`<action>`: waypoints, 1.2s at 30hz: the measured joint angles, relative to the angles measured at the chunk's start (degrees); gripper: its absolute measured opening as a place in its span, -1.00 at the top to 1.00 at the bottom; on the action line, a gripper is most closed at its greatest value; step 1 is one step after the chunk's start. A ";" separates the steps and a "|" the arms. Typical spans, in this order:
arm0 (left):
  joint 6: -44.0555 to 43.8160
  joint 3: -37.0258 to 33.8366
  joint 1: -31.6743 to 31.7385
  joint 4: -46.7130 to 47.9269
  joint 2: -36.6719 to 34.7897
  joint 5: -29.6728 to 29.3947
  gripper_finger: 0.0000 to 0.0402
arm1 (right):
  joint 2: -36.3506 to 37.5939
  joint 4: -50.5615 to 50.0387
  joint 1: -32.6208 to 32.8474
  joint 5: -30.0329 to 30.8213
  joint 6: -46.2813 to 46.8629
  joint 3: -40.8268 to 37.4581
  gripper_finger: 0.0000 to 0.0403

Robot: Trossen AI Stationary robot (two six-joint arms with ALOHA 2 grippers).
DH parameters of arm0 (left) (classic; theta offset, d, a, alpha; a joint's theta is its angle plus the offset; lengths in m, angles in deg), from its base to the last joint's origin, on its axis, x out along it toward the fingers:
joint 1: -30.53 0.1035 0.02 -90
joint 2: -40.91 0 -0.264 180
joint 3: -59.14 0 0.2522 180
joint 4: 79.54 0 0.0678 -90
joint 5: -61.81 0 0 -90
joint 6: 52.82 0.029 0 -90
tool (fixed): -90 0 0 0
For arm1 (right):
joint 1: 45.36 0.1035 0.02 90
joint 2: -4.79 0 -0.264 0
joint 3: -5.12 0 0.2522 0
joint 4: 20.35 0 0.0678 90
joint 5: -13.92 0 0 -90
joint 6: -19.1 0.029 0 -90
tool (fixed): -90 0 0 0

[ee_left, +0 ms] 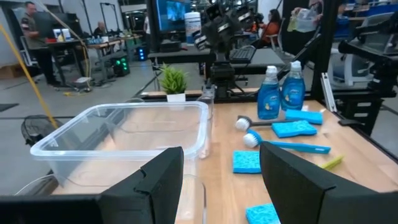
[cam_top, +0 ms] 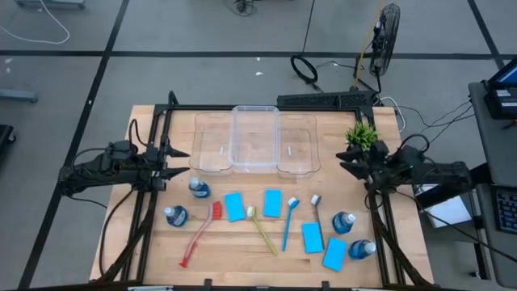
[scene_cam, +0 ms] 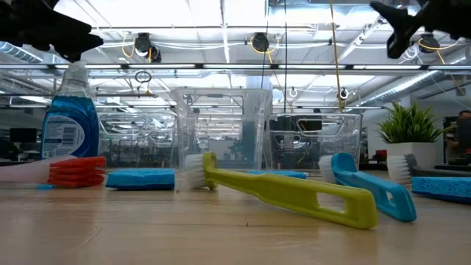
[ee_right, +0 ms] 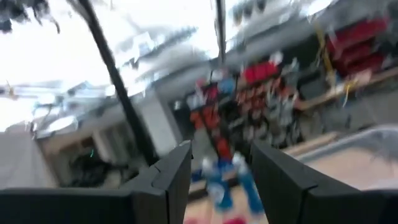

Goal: Pick & Place Kitchen Sink Supplies
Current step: Put the blue dishwashing liquid into the right transparent bin

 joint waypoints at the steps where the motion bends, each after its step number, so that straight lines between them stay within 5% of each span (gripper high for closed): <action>1: -0.34 -0.01 -0.01 -0.01 0.01 -0.01 -0.07 | -1.37 -3.93 0.58 -0.49 0.09 2.62 0.25; 14: -0.62 0.00 0.00 0.00 0.00 -0.01 -0.07 | -23.65 -60.31 6.93 -9.13 6.54 34.98 0.25; 25: -0.62 0.00 0.00 -0.01 0.00 -0.01 -0.07 | -28.89 -75.50 10.07 -26.84 27.99 37.89 0.25; 36: -0.62 0.00 -0.01 0.00 0.01 -0.01 -0.07 | -28.58 -80.43 10.96 -24.53 40.88 37.89 0.25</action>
